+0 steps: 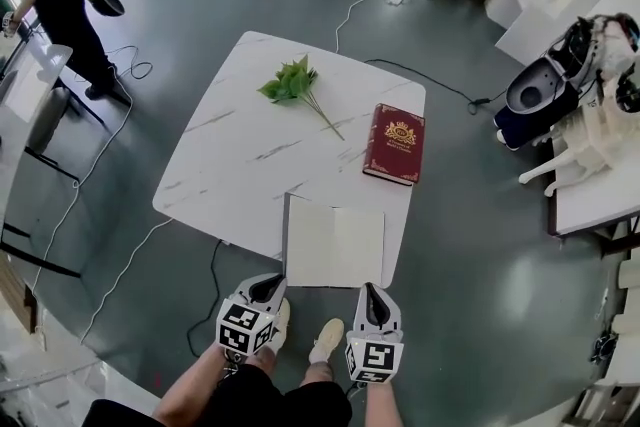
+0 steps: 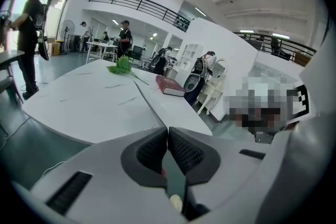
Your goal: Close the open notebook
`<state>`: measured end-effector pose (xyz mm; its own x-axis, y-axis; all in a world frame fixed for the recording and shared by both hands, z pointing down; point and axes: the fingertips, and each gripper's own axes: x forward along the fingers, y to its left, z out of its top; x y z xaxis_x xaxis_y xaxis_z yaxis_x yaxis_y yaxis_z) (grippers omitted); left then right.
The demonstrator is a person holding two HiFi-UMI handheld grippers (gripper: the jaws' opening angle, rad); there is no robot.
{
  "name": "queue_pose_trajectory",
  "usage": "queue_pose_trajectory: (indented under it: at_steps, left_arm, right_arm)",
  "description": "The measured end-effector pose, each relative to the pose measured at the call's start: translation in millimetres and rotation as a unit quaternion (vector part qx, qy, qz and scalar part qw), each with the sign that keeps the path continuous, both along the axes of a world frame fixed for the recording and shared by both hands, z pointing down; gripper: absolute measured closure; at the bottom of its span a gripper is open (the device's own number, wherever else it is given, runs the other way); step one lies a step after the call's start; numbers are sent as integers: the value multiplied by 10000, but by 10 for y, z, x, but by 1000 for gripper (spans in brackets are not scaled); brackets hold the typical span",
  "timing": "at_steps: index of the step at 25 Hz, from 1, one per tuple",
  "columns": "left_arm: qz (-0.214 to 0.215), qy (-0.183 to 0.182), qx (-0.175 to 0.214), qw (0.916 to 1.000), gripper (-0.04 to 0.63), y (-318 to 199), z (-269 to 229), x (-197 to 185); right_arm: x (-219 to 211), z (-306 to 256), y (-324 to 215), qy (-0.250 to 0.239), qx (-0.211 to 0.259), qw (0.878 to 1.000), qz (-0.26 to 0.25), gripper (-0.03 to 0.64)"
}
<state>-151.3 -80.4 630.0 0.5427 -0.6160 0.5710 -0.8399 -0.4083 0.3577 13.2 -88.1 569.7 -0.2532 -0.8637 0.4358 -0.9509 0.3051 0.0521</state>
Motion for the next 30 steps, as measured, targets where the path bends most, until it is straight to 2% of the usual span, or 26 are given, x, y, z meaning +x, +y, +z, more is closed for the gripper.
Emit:
queue_pose_trajectory:
  at_steps: [18, 30]
  left_arm:
    - [-39, -165, 462, 9988, 563, 10, -460, 682]
    - [34, -320, 631, 9975, 563, 8, -569, 1140]
  right_arm:
    - [624, -214, 115, -14, 82, 9999, -126, 601]
    - [1121, -284, 251, -34, 119, 9999, 84, 601]
